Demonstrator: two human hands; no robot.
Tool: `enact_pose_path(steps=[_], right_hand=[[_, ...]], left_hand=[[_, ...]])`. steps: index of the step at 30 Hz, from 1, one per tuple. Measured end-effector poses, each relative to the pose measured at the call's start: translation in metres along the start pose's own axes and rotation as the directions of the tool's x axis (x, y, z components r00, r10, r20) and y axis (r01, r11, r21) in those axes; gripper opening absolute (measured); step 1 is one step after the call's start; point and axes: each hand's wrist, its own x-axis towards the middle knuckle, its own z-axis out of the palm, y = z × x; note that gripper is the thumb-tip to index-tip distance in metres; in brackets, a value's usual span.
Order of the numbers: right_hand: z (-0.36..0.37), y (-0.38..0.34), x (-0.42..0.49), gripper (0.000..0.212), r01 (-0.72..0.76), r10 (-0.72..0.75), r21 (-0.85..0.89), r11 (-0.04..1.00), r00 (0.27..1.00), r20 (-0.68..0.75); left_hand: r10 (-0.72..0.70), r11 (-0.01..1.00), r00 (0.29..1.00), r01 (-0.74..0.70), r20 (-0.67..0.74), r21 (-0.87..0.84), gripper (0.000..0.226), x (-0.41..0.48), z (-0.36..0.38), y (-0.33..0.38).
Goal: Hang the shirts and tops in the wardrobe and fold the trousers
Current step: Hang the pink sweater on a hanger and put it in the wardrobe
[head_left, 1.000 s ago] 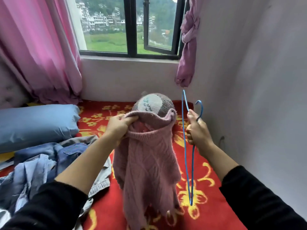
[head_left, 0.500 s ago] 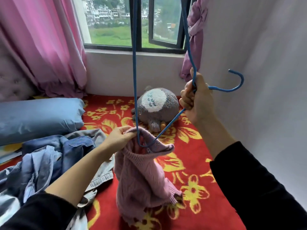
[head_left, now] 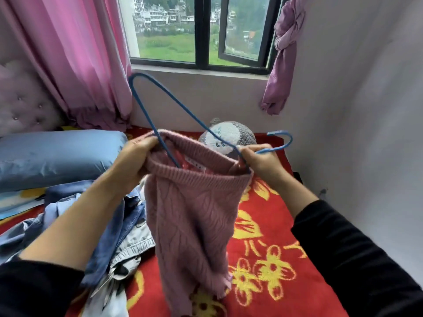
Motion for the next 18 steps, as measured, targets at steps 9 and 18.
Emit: enact_pose_path(steps=[9, 18], right_hand=[[-0.020, -0.025, 0.019, 0.023, 0.082, -0.061, -0.339, 0.937, 0.996, 0.072], [-0.023, -0.015, 0.007, 0.039, 0.038, -0.017, -0.441, 0.896, 0.999, 0.052]], left_hand=[[-0.096, 0.991, 0.976, 0.075, -0.194, -0.112, 0.017, 0.018, -0.013, 0.031], [-0.252, 0.933, 0.928, 0.159, -0.273, -0.322, 0.022, 0.020, -0.015, 0.021]])
